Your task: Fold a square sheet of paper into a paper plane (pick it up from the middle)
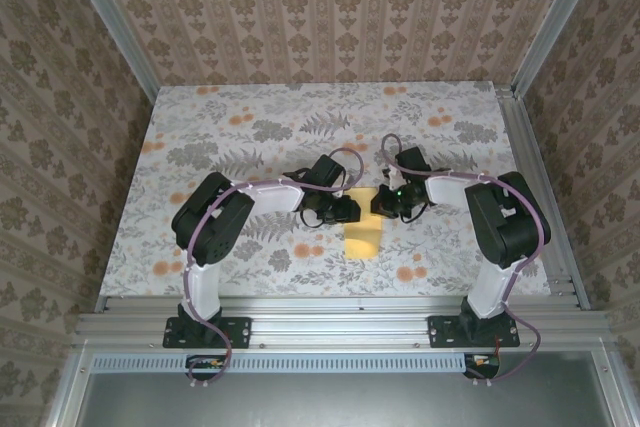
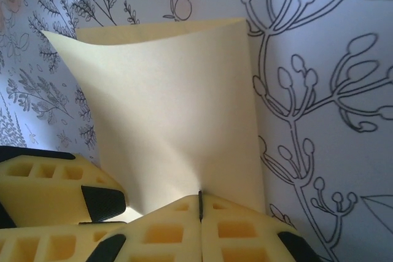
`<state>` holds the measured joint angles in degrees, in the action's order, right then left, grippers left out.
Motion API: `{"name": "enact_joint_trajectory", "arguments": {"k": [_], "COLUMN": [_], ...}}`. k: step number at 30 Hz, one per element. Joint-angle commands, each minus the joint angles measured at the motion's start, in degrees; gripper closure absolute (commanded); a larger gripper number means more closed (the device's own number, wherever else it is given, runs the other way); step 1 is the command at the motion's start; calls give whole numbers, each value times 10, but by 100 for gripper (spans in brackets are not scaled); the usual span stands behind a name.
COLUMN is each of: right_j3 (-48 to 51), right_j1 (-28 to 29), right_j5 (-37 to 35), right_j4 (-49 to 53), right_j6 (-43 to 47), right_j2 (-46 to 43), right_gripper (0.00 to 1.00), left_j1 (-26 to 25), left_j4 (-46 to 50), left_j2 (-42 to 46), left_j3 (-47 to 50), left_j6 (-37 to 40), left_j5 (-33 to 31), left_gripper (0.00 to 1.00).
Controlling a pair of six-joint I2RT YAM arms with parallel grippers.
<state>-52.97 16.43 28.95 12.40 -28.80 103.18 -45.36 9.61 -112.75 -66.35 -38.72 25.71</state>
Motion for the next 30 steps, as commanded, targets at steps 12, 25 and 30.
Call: {"name": "enact_joint_trajectory", "arguments": {"k": [12,25,30], "right_j3": [27,-22,-19], "right_j1": [29,-4,-27], "right_j5": [44,-78,-96], "right_j4": [-123,-28,-45], "right_j6": [-117,-40,-48], "right_j2": [-7,46,44], "right_gripper": [93,94,94], "left_j1": [0,1,2], "left_j4": [81,86,91], "left_j2": [-39,-27,-25], "left_j3": [35,50,57], "left_j6": [22,25,29], "left_j5": [-57,-67,-72], "left_gripper": [70,70,70]}}
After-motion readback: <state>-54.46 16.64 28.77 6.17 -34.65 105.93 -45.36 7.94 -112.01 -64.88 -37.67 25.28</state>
